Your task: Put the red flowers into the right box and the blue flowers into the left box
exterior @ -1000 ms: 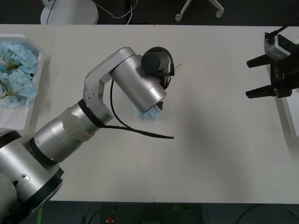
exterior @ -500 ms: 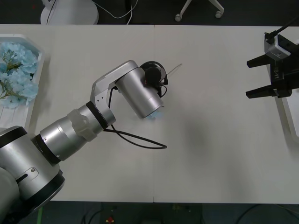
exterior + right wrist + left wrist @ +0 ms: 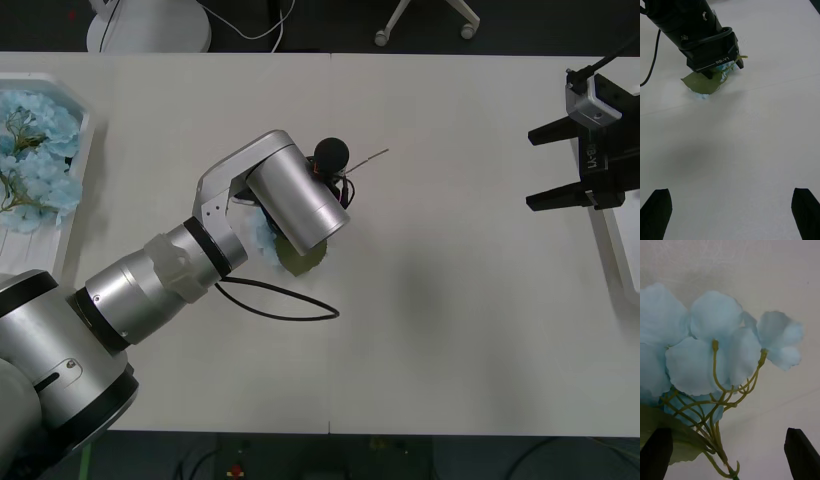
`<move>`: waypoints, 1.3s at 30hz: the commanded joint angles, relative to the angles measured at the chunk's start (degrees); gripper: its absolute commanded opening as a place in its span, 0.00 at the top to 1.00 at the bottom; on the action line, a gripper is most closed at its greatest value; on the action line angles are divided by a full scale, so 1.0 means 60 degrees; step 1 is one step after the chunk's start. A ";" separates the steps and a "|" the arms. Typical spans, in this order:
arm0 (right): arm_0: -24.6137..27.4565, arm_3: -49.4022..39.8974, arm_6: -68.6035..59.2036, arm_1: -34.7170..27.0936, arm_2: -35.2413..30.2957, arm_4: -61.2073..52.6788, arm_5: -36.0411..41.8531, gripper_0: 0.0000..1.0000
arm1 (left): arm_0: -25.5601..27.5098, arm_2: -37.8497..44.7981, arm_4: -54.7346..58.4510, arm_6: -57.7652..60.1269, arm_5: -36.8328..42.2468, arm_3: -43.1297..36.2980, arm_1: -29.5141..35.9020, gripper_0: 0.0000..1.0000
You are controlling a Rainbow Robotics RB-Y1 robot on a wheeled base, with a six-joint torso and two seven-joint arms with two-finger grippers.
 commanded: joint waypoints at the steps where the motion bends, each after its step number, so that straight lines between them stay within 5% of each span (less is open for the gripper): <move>1: -0.0240 -0.0213 -0.0146 -0.0014 0.0008 -0.0089 -0.0074 0.08 | -0.0350 -0.0086 0.0080 -0.0160 0.0165 -0.0054 0.0110 0.75; 3: -0.0240 -0.0213 -0.0146 -0.0014 0.0008 -0.0089 -0.0074 0.08 | -0.0350 -0.0086 0.0094 -0.0247 0.0267 -0.0054 0.0125 1.00; 21: -0.0240 -0.0213 -0.0146 -0.0014 0.0008 -0.0089 -0.0074 0.08 | -0.0218 0.0412 0.0387 -0.0907 0.0282 -0.0273 0.0198 1.00; 23: -0.0240 -0.0213 -0.0146 -0.0014 0.0008 -0.0089 -0.0074 0.08 | -0.0218 0.0763 0.0548 -0.0921 0.0443 -0.0464 0.0242 0.86; 24: -0.0240 -0.0213 -0.0146 -0.0014 0.0008 -0.0089 -0.0074 0.08 | -0.0233 0.0924 0.0636 -0.0921 0.0502 -0.0596 0.0286 0.56; 27: -0.0240 -0.0213 -0.0146 -0.0014 0.0008 -0.0089 -0.0074 0.08 | -0.0233 0.1203 0.0812 -0.0877 0.0502 -0.0918 0.0403 0.10; 29: -0.0240 -0.0213 -0.0146 -0.0014 0.0008 -0.0089 -0.0074 0.08 | -0.0233 0.1349 0.0856 -0.0819 0.0487 -0.1094 0.0432 0.00; 39: -0.0240 -0.0213 -0.0146 -0.0014 0.0008 -0.0089 -0.0074 0.08 | -0.0233 0.1408 0.1647 -0.0350 -0.1593 -0.0229 0.0183 0.00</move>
